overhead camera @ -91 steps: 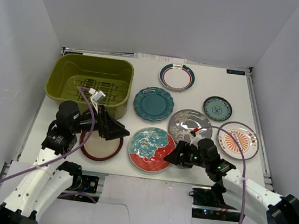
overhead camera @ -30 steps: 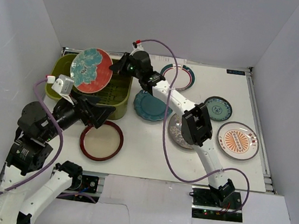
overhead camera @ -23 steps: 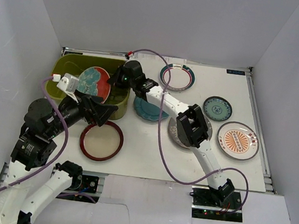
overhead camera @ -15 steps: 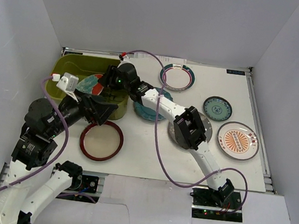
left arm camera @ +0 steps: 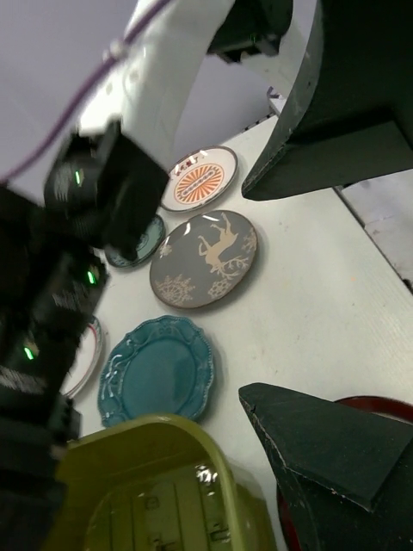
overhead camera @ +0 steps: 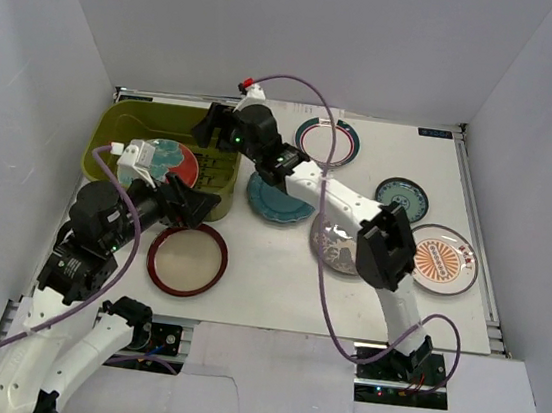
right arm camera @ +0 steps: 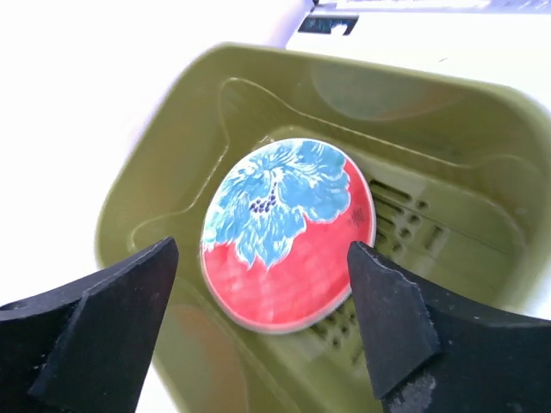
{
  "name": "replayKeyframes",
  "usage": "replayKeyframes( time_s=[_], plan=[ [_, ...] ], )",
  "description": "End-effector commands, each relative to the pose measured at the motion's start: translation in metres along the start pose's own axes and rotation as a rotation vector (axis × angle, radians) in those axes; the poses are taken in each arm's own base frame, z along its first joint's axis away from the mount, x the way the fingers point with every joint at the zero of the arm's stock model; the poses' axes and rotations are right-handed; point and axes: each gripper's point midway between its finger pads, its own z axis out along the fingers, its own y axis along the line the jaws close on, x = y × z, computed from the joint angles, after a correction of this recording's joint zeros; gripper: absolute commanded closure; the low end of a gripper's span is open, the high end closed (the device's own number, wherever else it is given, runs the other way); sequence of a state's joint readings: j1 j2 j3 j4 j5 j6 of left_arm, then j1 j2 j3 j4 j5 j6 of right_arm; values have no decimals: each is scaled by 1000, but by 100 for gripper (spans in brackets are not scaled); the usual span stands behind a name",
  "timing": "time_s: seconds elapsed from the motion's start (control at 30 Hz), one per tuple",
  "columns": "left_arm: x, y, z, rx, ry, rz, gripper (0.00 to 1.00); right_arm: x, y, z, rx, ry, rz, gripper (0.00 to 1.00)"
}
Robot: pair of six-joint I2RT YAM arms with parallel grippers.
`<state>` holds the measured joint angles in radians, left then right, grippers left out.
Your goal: Place the plates into the plastic bin on the countertop
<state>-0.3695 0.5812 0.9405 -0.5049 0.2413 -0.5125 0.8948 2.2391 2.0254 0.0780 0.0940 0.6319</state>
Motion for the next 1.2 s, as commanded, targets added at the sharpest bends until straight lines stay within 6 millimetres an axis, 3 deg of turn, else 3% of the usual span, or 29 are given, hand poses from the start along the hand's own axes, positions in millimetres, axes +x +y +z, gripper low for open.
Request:
replayKeyframes(
  time_s=[0.0,0.03,0.07,0.13,0.17,0.23,0.27,0.3,0.33,0.37,0.4,0.43,0.5,0.53,0.6,0.63,0.73,0.77,0.8,0.87,1.0,1.17],
  plan=[
    [18,1,11,5,78,-96,2,-94,31,-68,-38,-191,-66,15],
    [31,-4,16,55,127,-121,2,-97,23,-81,-18,-193,-70,17],
    [39,-7,20,77,158,-173,2,-96,-2,-107,34,-184,-64,24],
    [66,-8,32,147,227,-237,8,-92,-32,-136,86,-178,-37,33],
    [76,-6,36,155,249,-269,12,-86,-61,-170,121,-182,-24,44],
    [99,1,48,153,292,-334,20,-87,-95,-206,163,-205,3,58],
    [110,-1,51,156,321,-347,21,-99,-87,-238,131,-250,-1,64],
    [117,-1,55,147,337,-362,22,-71,-113,-250,178,-202,6,69],
    [126,5,66,113,341,-366,24,-71,-124,-266,201,-215,-8,76],
    [140,-8,68,134,379,-358,25,-59,-130,-289,216,-211,-14,80],
    [148,-12,73,131,396,-353,25,-54,-134,-299,231,-208,-20,78],
    [158,-8,89,77,393,-355,25,-61,-129,-318,223,-248,-34,74],
    [181,-26,99,86,434,-340,24,-39,-144,-333,265,-215,-38,69],
    [199,-24,112,57,462,-356,23,-44,-141,-347,264,-251,-42,65],
    [213,-33,127,61,456,-370,21,-31,-148,-358,279,-235,-37,65],
    [236,-25,137,12,497,-393,21,-34,-143,-368,269,-261,-43,65],
    [251,-27,160,-18,480,-415,22,-28,-140,-383,266,-255,-50,65],
    [271,-22,167,-44,510,-407,24,-27,-139,-386,265,-254,-53,65],
    [269,-24,178,-45,479,-416,25,-26,-137,-389,262,-249,-58,65],
    [288,-19,189,-77,491,-432,26,-23,-135,-395,256,-243,-62,65],
    [299,-18,219,-110,456,-465,27,-15,-128,-399,211,-229,-62,65],
    [321,-11,238,-162,457,-487,31,-10,-123,-403,185,-223,-63,65]
  ],
)
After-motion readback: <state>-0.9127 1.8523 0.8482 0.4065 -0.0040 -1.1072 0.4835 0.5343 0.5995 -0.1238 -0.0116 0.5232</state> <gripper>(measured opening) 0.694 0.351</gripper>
